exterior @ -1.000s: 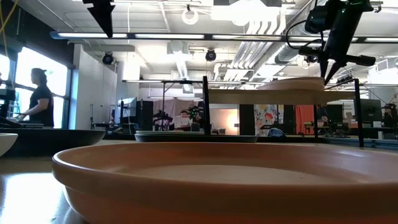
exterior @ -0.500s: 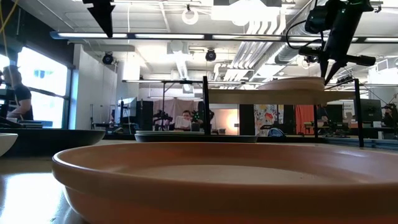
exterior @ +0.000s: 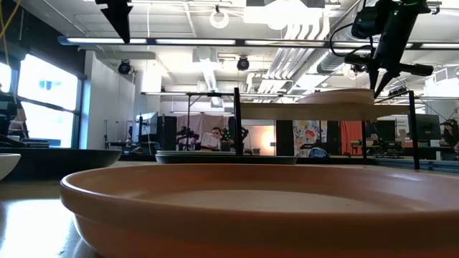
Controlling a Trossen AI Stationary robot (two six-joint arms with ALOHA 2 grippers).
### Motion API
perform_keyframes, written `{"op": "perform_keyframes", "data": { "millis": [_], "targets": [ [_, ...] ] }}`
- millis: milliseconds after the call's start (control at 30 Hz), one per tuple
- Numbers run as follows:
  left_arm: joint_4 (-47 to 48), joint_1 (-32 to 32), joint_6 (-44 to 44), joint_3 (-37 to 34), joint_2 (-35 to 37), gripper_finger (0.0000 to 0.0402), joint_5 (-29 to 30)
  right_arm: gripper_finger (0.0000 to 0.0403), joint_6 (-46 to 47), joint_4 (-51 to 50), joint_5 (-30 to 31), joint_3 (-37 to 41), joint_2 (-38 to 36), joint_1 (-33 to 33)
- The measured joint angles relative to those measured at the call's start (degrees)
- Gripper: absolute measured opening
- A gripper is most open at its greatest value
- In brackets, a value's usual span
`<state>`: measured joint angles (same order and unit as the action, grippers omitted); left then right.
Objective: Place and stack plates onto a shelf
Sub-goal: Stack the white plate on top of the light orange plate on the shelf
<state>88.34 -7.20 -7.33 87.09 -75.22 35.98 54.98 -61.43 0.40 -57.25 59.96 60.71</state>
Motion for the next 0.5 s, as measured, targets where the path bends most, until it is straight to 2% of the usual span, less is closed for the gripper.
{"op": "perform_keyframes", "data": {
  "millis": [167, 500],
  "targets": [
    [0.0, 0.02, 0.0, 0.0, 0.0, 0.0136, -0.02, 0.0009, 0.0, 0.15, 0.02, 0.01, 0.01, 0.0],
    [0.01, 0.0, 0.0, 0.0, 0.0, 0.0136, -0.02, 0.011, -3.63, -0.36, -0.02, 0.08, -0.02, 0.02]
  ]
}}
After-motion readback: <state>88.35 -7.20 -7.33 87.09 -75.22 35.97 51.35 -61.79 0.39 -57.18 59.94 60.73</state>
